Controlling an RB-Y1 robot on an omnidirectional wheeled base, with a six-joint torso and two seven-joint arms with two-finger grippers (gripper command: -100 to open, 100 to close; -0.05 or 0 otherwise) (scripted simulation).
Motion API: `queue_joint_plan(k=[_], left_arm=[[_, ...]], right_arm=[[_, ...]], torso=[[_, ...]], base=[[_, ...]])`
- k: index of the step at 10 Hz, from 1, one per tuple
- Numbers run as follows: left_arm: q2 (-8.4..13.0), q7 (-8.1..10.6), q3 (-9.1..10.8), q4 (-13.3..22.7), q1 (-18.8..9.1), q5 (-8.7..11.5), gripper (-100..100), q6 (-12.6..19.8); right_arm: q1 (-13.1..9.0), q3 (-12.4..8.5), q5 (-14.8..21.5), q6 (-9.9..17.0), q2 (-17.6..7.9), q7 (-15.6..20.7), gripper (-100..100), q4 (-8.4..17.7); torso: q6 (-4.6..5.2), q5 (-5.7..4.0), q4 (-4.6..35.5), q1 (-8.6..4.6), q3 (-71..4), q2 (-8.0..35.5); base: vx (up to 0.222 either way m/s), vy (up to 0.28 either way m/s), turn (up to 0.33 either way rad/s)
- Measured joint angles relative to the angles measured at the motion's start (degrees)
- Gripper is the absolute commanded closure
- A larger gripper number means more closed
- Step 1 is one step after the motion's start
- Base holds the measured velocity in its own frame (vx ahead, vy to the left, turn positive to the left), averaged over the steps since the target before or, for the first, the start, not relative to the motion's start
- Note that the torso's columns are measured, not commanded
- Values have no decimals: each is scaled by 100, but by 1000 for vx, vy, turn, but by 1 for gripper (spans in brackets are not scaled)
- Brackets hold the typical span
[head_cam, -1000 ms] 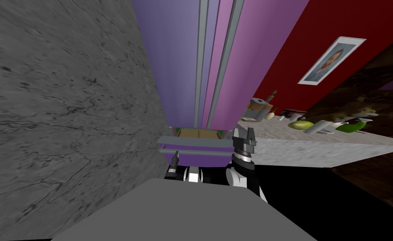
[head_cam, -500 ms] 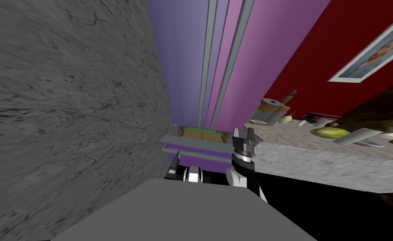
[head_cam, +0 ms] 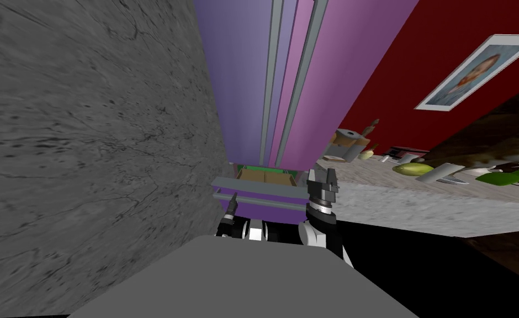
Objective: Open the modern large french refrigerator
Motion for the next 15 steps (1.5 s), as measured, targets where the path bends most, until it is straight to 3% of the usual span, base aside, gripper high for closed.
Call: queue_joint_plan(k=[4,5,9,10,15], left_arm=[[32,88,178,-612,-25,-69,-100,808],[53,123,268,-577,-184,-72,-100,954],[36,132,312,-926,-73,-115,-100,1282],[40,141,317,-934,-64,-117,0,1347],[37,144,312,-863,-7,-117,0,1412]], right_arm=[[1,0,0,0,0,0,0,0],[0,0,0,0,0,0,0,0],[2,0,0,0,0,0,0,0],[2,0,0,0,0,0,0,0],[2,0,0,0,0,0,0,0]], torso=[[-9,-22,40,-14,25,52],[-10,-26,49,-15,33,61],[-11,-41,73,-28,30,66],[-8,-26,49,-24,33,63],[1,0,0,-2,1,0]], base=[[-86,-14,-61],[-77,-13,-17],[-16,-3,-14],[0,0,0],[0,0,0]])
